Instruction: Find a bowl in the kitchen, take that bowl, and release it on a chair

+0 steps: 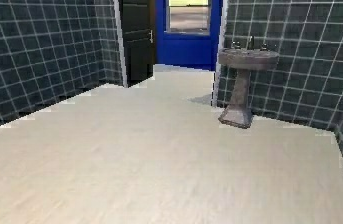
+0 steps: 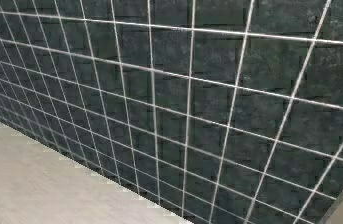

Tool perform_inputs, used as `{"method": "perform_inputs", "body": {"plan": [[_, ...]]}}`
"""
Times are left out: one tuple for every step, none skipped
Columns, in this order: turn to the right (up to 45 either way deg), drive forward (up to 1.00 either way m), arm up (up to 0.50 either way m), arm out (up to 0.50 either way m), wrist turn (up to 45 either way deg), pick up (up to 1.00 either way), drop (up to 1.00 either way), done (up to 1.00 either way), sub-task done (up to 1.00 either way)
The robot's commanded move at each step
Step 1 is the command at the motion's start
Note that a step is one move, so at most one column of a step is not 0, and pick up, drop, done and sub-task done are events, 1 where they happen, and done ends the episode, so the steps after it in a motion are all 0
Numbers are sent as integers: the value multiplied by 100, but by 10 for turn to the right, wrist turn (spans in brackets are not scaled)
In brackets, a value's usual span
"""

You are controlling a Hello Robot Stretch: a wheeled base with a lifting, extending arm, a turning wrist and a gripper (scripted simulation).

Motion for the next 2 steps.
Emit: {"method": "perform_inputs", "body": {"plan": [[0,100,0,0,0,0,0,0,0],[0,100,0,0,0,0,0,0,0]]}}
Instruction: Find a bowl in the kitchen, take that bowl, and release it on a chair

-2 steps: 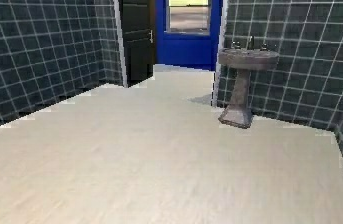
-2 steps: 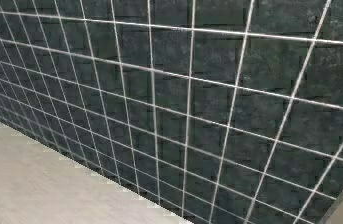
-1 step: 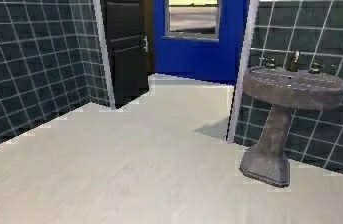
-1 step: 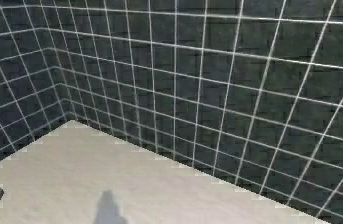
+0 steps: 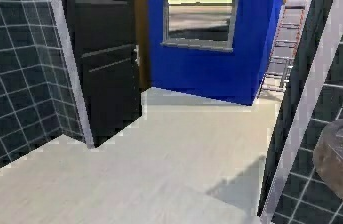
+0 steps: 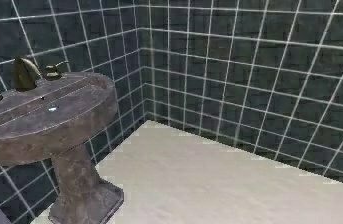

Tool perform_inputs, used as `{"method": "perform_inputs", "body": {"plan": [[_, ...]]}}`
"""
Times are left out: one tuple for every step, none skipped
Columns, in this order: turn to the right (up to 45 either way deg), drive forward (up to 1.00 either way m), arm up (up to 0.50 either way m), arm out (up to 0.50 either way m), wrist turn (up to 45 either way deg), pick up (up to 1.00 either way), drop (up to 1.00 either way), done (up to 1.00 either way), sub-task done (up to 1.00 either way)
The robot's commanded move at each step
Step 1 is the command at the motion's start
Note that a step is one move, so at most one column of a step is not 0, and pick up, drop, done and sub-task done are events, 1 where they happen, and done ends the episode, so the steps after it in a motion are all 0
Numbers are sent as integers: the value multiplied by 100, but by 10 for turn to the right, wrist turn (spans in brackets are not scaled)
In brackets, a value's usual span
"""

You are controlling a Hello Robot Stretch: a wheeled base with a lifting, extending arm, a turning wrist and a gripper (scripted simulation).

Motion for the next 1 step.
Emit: {"method": "perform_inputs", "body": {"plan": [[30,0,0,0,0,0,0,0,0]]}}
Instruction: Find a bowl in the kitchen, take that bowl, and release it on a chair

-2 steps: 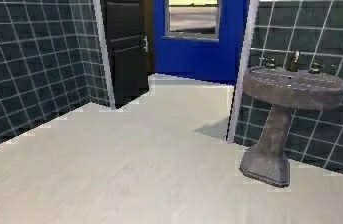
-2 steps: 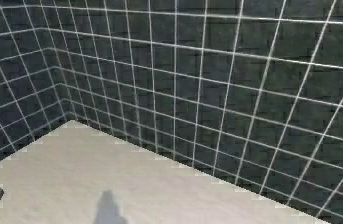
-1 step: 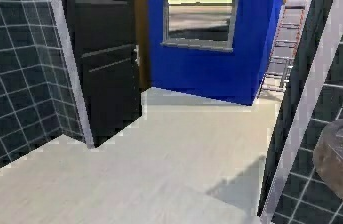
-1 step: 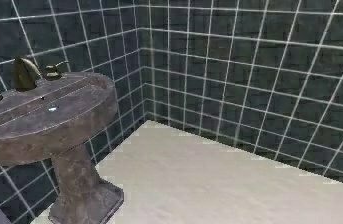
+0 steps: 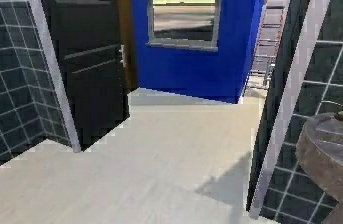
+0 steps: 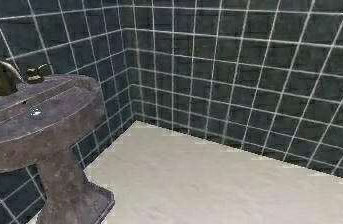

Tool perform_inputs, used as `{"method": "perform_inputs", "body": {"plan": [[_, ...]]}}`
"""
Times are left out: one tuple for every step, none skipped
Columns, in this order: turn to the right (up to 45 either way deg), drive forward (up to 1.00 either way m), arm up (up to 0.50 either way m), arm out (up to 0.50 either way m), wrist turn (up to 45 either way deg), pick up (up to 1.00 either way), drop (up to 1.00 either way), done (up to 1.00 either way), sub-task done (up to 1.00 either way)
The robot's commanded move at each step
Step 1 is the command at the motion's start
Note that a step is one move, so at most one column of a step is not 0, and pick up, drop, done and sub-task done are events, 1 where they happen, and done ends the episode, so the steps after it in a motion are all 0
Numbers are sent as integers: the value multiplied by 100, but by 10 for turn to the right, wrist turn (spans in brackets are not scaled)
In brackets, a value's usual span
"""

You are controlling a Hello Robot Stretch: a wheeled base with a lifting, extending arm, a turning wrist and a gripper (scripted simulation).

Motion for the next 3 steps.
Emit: {"method": "perform_inputs", "body": {"plan": [[0,75,0,0,0,0,0,0,0],[180,0,0,0,0,0,0,0,0],[0,100,0,0,0,0,0,0,0]]}}
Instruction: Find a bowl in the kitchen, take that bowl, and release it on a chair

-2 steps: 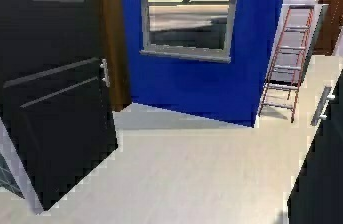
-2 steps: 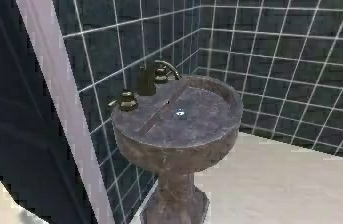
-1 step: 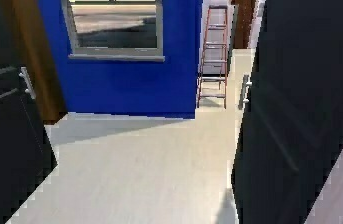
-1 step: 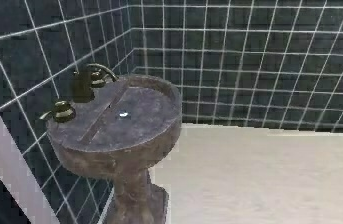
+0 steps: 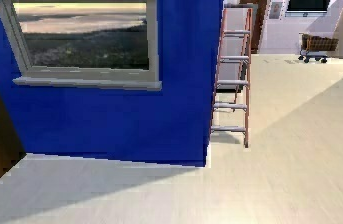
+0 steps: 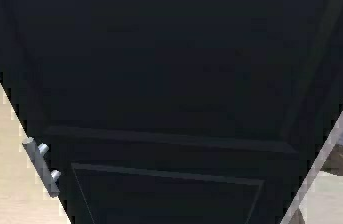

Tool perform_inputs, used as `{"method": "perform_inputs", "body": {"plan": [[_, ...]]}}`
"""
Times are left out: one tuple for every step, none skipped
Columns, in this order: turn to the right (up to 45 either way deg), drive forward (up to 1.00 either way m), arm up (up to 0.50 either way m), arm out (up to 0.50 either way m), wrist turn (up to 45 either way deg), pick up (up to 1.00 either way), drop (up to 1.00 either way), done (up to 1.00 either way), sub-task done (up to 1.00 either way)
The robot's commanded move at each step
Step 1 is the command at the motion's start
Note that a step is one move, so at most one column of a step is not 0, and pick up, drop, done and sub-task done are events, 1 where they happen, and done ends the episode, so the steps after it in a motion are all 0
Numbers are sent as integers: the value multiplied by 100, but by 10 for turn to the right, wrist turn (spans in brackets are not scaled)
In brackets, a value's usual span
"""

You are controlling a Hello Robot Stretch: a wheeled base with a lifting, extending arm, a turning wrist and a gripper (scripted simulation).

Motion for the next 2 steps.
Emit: {"method": "perform_inputs", "body": {"plan": [[0,20,0,0,0,0,0,0,0],[120,0,0,0,0,0,0,0,0]]}}
